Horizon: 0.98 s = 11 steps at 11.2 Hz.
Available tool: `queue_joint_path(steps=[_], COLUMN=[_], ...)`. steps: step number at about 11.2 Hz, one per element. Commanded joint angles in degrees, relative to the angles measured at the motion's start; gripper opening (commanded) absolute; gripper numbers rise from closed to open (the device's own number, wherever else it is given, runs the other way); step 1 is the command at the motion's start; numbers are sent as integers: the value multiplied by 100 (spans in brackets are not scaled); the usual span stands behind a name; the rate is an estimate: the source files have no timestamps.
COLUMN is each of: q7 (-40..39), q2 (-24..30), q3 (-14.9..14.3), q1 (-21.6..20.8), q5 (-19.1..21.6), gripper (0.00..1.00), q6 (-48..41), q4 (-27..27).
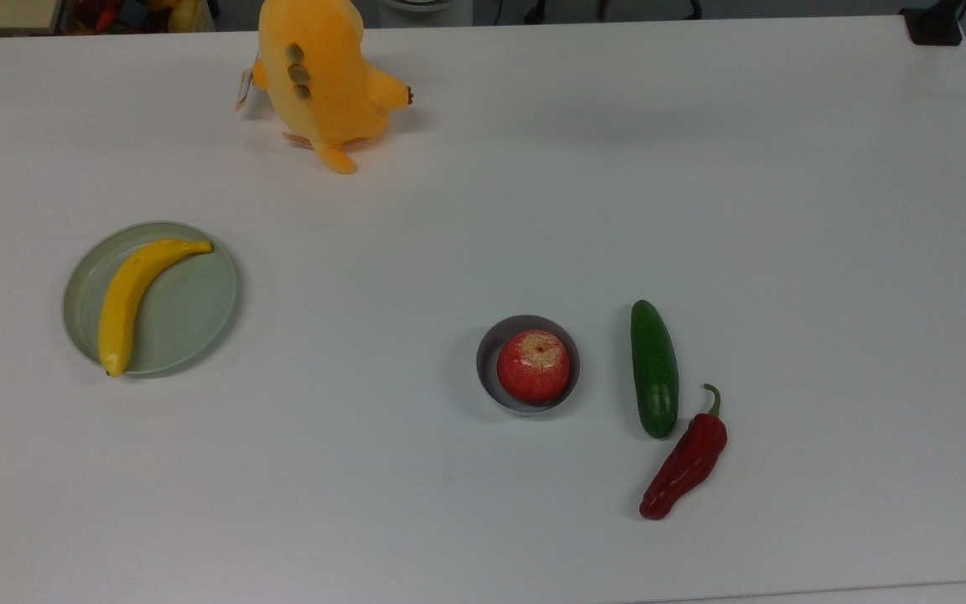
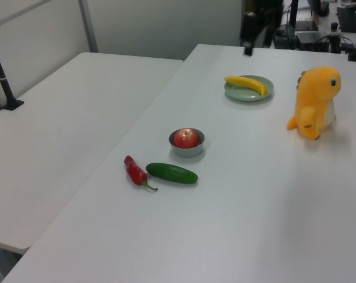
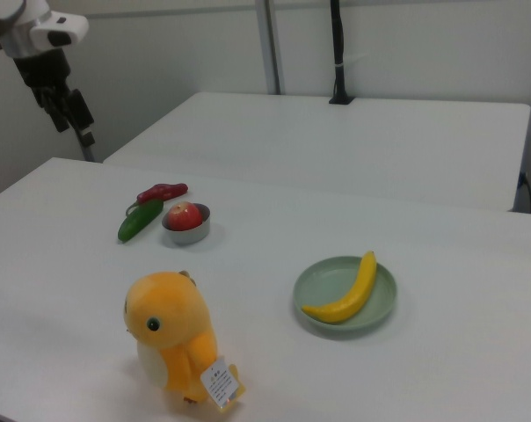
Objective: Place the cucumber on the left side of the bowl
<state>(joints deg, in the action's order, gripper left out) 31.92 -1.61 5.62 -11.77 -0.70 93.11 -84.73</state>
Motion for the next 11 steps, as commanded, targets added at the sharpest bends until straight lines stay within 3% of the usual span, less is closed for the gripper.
queue_joint_path(steps=[1, 4, 8, 11], q7=[-992, -1721, -2914, -3305], q2=[714, 759, 479, 443], q3=[-867, -1431, -1441, -1441], q1=[-36, -44, -141, -97], q5=[456, 465, 448, 465], gripper=[100, 100, 100, 100], q6=[-557, -453, 582, 611], q4=[-360, -579, -878, -870])
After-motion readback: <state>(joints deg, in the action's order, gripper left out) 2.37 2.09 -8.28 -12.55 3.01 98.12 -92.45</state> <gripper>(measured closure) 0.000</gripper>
